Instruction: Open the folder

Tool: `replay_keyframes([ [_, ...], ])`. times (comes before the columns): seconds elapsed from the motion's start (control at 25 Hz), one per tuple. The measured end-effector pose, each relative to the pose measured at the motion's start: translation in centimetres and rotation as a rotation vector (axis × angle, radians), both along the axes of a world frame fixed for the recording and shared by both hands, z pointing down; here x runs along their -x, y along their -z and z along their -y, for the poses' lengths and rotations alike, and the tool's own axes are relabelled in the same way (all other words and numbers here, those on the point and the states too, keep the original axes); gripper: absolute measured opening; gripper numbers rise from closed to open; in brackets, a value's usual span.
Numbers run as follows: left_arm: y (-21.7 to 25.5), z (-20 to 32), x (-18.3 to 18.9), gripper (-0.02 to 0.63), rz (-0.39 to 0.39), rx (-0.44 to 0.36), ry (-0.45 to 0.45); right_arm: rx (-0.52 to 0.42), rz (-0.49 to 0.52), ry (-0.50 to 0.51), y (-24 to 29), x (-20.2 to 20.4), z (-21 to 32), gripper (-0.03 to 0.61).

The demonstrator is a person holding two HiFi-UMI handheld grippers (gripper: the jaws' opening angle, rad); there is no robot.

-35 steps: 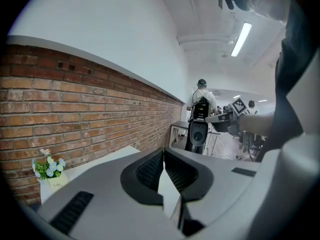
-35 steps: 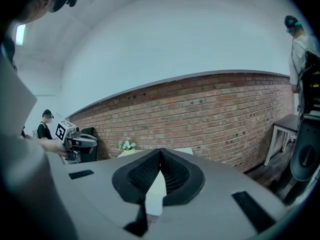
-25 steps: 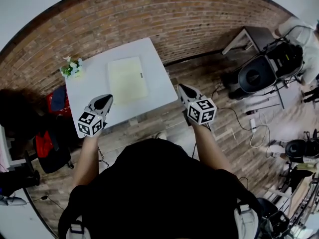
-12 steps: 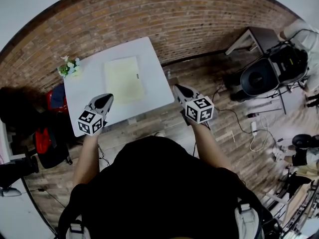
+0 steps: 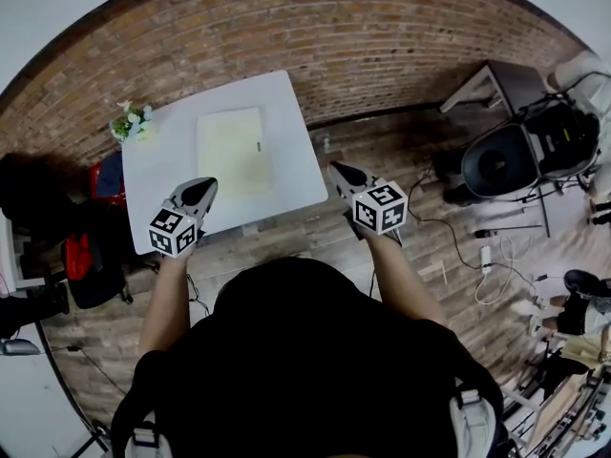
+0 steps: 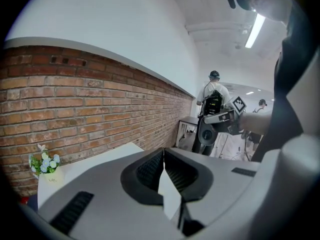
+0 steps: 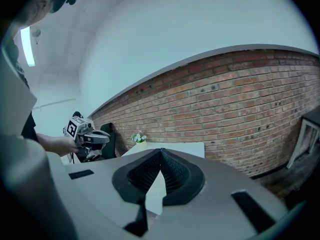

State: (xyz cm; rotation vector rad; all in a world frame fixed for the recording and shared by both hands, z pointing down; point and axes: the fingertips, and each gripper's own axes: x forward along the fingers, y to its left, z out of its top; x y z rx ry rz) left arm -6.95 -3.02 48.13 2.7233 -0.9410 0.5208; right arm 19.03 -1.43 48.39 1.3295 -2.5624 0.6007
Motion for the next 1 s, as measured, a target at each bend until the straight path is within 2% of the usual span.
replay_keyframes([
  [0.44, -0.8, -0.6, -0.9, 0.017, 0.015, 0.021, 0.065, 0.037, 0.007, 0.135, -1.5, 0.2, 0.6, 0.023],
  [1.0, -2.2, -0.4, -0.5, 0.017, 0.022, 0.056, 0.086, 0.058, 0.018, 0.230, -2.2, 2.1, 1.4, 0.023],
])
